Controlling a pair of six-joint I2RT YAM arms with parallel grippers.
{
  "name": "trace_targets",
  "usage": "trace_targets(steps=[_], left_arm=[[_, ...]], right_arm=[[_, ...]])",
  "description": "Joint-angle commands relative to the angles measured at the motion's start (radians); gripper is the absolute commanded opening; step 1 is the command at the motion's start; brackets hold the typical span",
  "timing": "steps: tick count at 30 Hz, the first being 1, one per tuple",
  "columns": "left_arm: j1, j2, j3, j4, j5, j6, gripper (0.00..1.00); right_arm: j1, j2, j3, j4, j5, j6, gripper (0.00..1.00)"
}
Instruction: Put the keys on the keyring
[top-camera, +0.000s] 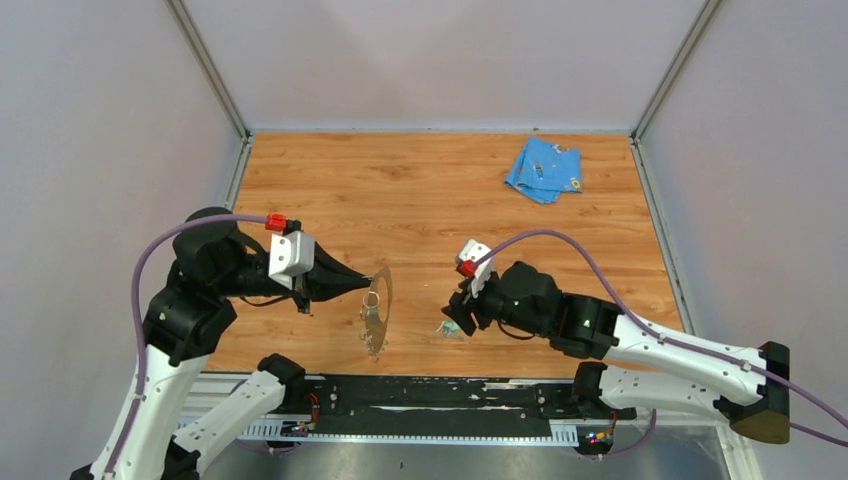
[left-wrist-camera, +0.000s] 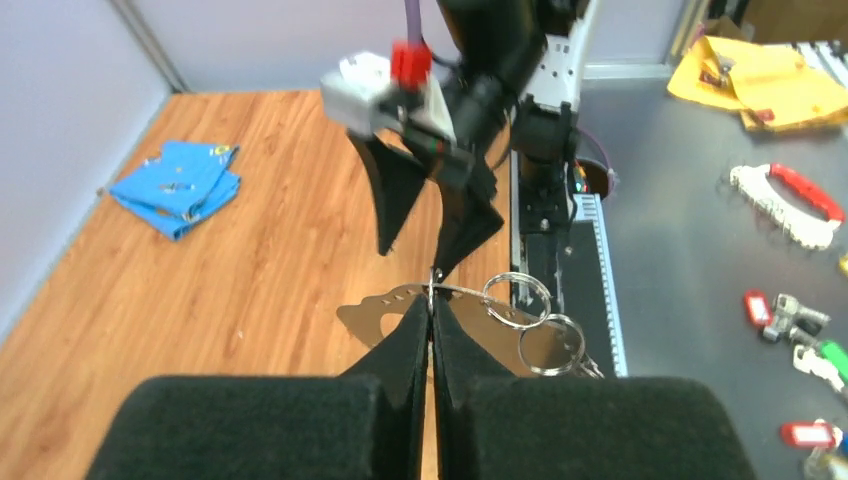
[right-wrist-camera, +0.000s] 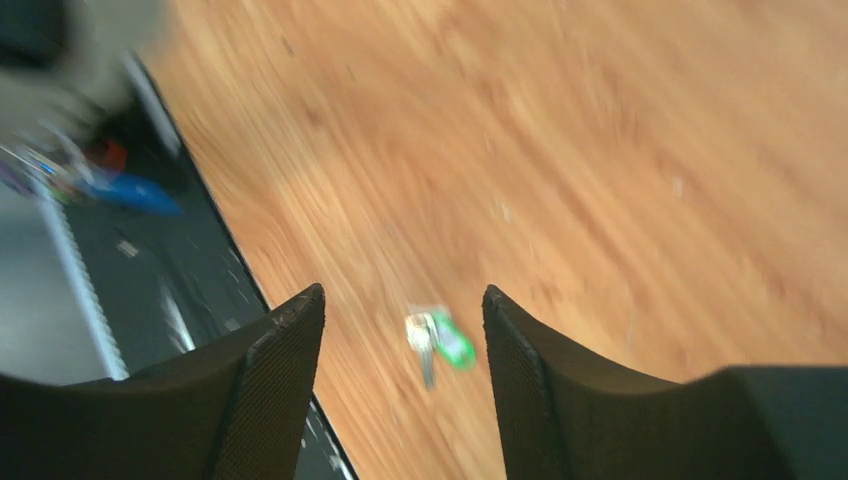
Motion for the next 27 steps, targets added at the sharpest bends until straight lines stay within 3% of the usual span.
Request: trace_targets(steps=[1,3,10,17,23,27], left_arm=[[-0.005,-0.106,-0.149,0.436,-0.104,-0.417,0.00],[-0.005,-0.138,-0.196,0.525,-0.150,-0.463,0.00],[-0.005,-0.130,-0.187,0.515,-0.169,-0.410,0.00],[-0.005,-0.153,-0.213,0.449,-0.185,-0.341,0.00],[-0.005,-0.224,-0.295,0.420,-0.187,-0.278,0.00],[-0.005,-0.261,-0.331,0.407,-0.195,-0.242,0.00]], right_arm=[[0.001,-0.013,-0.140,-0.201,0.153,0.206,0.64],[0.000,-0.007,-0.191,-0.220,0.145,0.252,0.63],[-0.016,0.090,-0.298,-0.109,0.156,0.297,0.59],[-0.032,0.196,-0.382,0.215,0.063,0.168,0.54],[-0.271,0.317,-0.359,0.319,-0.281,0.331,0.52],[-0.339,0.425,-0.262,0.195,-0.439,0.380,0.52]])
